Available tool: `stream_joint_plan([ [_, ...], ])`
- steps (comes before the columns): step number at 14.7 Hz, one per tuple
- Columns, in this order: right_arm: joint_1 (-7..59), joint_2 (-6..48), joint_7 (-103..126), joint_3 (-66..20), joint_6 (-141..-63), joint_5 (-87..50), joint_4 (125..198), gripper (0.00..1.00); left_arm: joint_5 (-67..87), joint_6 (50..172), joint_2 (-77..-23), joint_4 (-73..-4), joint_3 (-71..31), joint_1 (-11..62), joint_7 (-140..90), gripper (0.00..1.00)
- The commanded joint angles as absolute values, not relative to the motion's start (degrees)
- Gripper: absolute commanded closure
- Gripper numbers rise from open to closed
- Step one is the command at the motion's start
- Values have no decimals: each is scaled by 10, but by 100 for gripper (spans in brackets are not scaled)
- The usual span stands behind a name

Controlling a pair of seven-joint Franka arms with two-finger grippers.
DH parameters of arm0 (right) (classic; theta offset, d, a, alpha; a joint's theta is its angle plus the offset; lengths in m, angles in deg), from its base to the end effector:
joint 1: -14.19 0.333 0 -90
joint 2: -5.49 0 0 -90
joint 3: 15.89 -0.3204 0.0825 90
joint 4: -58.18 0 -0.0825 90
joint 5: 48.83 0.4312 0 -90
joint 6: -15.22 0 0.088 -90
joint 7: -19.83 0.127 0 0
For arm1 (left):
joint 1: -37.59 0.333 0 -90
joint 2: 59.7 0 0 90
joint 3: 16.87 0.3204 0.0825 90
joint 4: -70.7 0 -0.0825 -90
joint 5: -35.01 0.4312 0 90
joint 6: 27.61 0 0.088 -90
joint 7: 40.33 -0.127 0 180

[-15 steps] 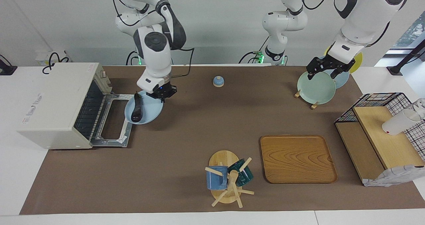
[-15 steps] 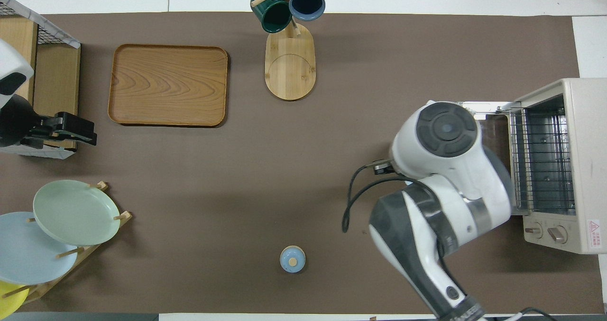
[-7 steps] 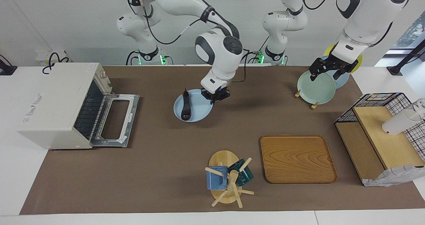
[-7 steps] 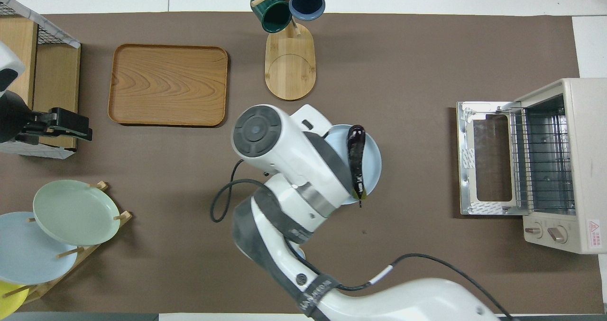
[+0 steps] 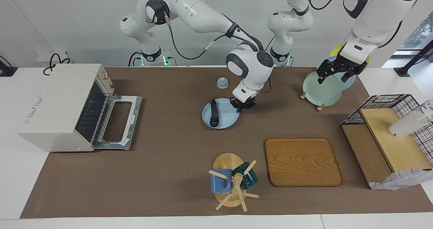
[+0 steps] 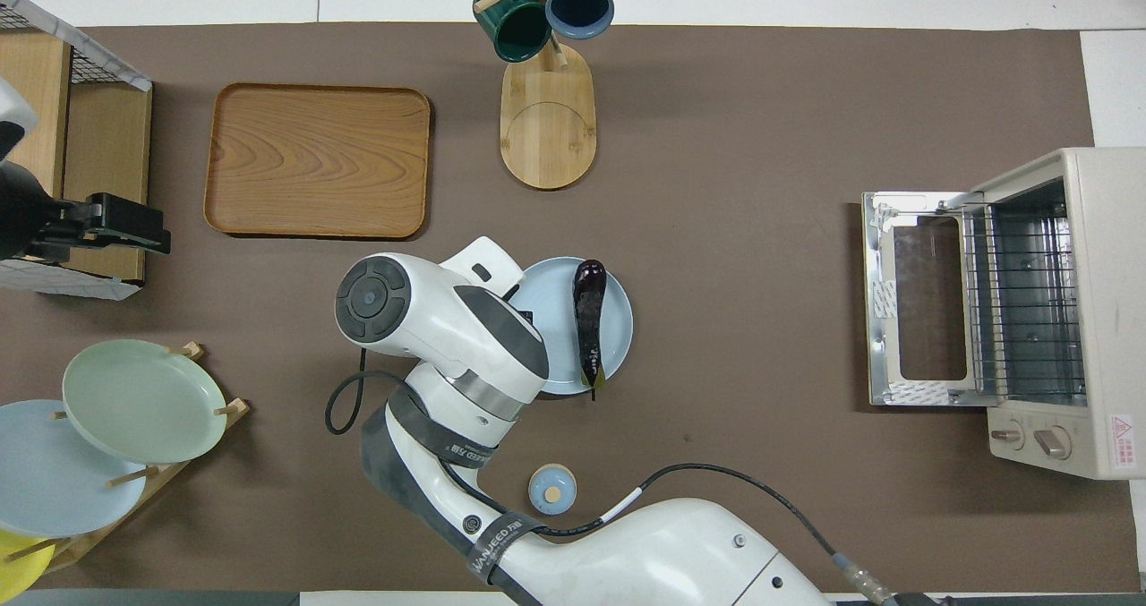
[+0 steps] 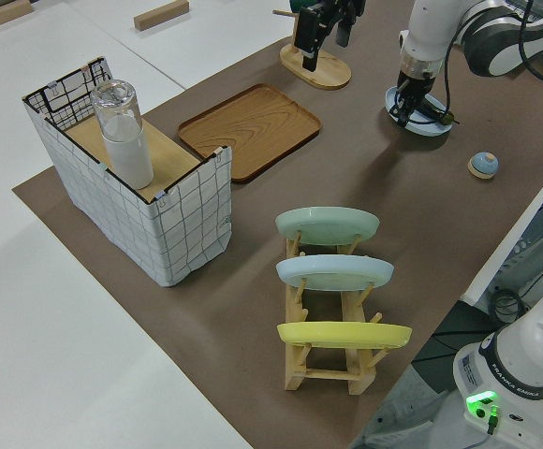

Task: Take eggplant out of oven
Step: 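Pull the plate with eggplant out and set it mid-table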

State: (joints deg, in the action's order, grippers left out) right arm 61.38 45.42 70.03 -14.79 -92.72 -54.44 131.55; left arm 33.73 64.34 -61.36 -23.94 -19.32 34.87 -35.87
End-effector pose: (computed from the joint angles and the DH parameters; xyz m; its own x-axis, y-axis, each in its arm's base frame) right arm 0.5409 0.5530 0.2969 0.9993 -0.0321 0.0176 -0.0342 -0.9898 0.1383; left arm 0.5911 -0.0566 0.5871 0.9997 -0.0116 -0.0196 -0.0112 -0.9997 0.0196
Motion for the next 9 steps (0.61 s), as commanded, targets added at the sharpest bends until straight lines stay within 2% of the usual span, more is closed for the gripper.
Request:
stream_joint_plan([
  [1, 607, 457, 708, -150, -985, -524, 1307, 94, 347, 656, -617, -246, -197, 354, -366, 0],
  [2, 606, 456, 718, -150, -1000, -516, 1309, 80, 347, 656, -617, -246, -197, 354, -367, 0],
  [3, 607, 454, 724, -150, -1007, -515, 1313, 73, 347, 658, -617, -246, -197, 354, -367, 0],
  [6, 601, 434, 708, -149, -988, -532, 1312, 72, 347, 659, -617, -246, -197, 354, -367, 0],
  [9, 558, 405, 560, -147, -911, -556, 1313, 81, 347, 667, -616, -246, -197, 354, -367, 0],
])
